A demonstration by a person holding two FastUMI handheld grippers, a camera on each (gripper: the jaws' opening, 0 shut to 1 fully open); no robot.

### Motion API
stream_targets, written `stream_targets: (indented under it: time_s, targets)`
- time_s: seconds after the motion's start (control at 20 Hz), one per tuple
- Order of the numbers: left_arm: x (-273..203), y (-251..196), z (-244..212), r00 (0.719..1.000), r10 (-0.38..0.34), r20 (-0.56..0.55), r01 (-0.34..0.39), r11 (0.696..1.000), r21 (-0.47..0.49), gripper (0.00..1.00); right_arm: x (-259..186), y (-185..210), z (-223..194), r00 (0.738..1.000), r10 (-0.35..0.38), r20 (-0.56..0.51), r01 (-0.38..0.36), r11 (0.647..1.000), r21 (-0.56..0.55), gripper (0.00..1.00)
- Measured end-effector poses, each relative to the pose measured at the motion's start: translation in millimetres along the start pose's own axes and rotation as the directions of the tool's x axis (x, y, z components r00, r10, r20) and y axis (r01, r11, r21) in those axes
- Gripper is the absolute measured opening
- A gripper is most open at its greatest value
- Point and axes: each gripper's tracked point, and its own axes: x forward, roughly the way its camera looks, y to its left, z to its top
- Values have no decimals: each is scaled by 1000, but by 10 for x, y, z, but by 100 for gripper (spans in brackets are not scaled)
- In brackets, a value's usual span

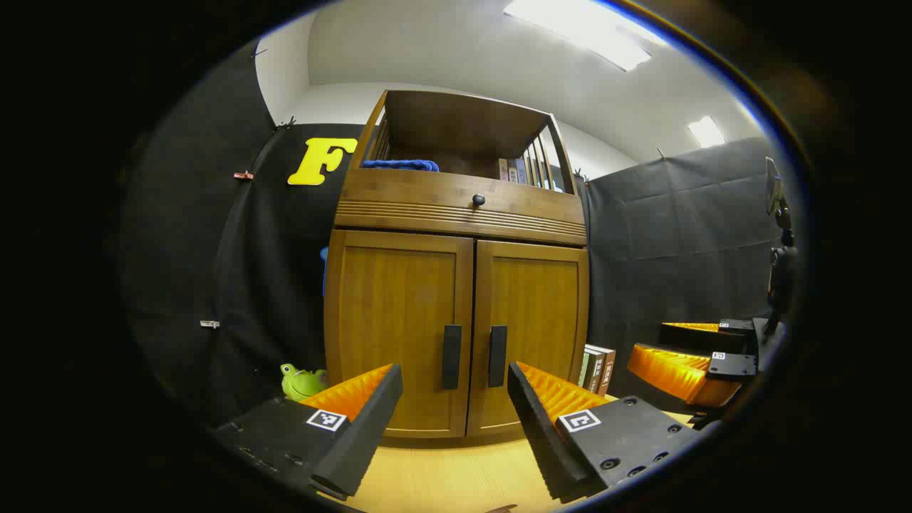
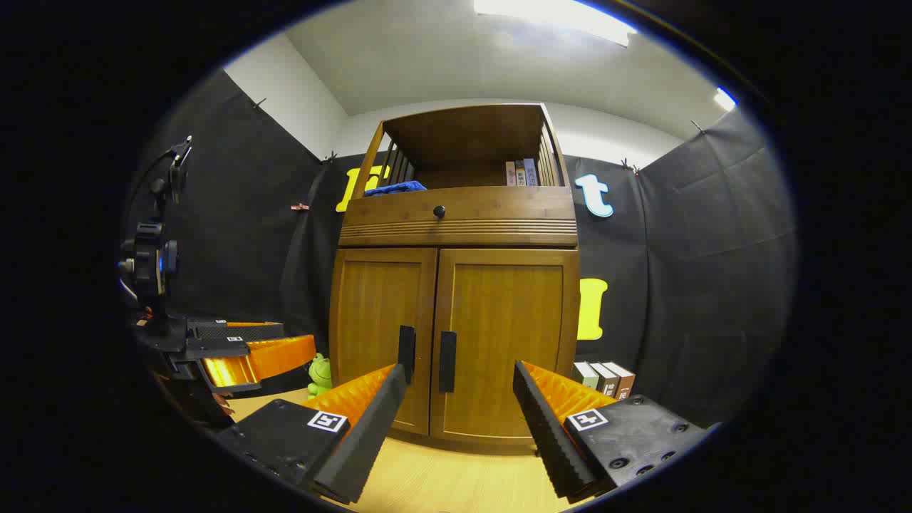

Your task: Open the right door of the double-door shoe cabinet with the right hand, and open the left door with the left hand.

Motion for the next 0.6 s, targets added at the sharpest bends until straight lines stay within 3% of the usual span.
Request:
stream_targets:
  time_s: [0.6]
  targets:
    - [-39, 28, -36, 1000, -4, -18, 4, 1000, 7, 93, 51, 26, -11, 1000, -22, -9, 21, 1000, -21, 96]
